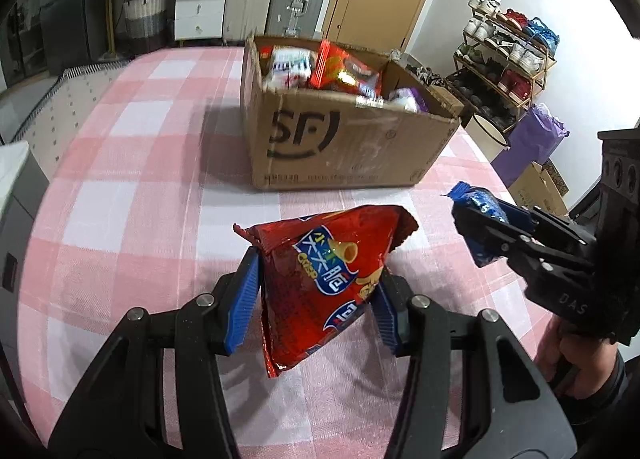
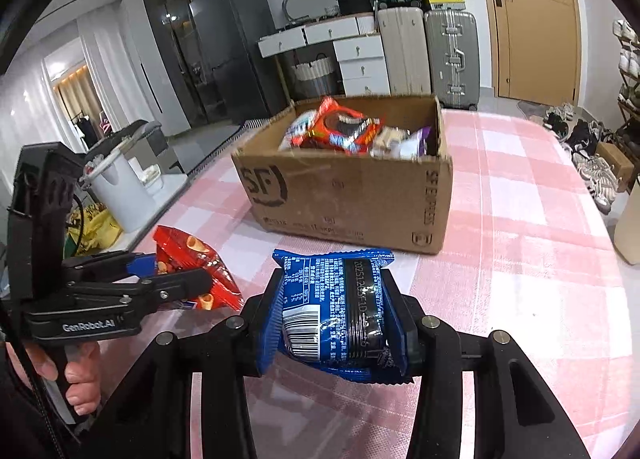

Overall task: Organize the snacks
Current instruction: 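Carry both packs over the box and lower them toward it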

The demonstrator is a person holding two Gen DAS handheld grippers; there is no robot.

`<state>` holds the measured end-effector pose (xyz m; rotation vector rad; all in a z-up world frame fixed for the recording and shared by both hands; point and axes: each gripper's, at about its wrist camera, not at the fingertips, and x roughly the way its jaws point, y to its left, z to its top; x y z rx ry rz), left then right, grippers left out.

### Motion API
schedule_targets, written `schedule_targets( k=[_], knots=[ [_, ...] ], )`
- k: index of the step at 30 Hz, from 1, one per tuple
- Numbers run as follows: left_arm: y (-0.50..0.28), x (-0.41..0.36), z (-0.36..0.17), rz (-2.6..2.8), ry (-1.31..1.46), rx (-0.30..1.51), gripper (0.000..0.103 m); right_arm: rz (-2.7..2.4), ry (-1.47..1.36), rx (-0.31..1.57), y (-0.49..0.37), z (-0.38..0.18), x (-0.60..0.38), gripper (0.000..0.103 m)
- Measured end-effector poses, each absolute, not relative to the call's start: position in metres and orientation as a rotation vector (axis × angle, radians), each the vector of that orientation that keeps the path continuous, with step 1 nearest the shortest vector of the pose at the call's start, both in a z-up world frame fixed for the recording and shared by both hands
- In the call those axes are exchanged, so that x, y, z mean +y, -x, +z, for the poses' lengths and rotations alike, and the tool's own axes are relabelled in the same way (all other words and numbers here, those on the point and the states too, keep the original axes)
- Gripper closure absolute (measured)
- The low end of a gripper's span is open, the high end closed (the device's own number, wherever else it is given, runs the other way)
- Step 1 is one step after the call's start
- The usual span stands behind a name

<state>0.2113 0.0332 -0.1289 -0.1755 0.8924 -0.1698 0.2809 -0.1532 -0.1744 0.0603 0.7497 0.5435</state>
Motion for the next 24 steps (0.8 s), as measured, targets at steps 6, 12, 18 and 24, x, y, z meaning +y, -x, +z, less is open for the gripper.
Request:
schedule_targets(
  k=[6, 12, 18, 24],
  knots=[
    [-0.218, 0.036, -0.105, -0.168, 0.171, 0.845, 0.054, 0.562, -0.081, 0.704, -0.278, -0.151, -0.155, 0.059],
    [-0.225, 0.034, -0.079, -0.173, 0.140, 0.799, 0.054, 0.581, -0.081, 0.661, -0.282, -0.125, -0.151, 0.059],
    [-0.239, 0.033, -0.055, -0.159, 0.108, 0.763, 0.054, 0.592, -0.057, 0.622, -0.295, -0.097, -0.146, 0.059],
    [-0.255, 0.034, -0.034, -0.163, 0.098, 0.745, 0.054, 0.597, -0.053, 0.589, -0.315, -0.074, -0.144, 0.059]
  ],
)
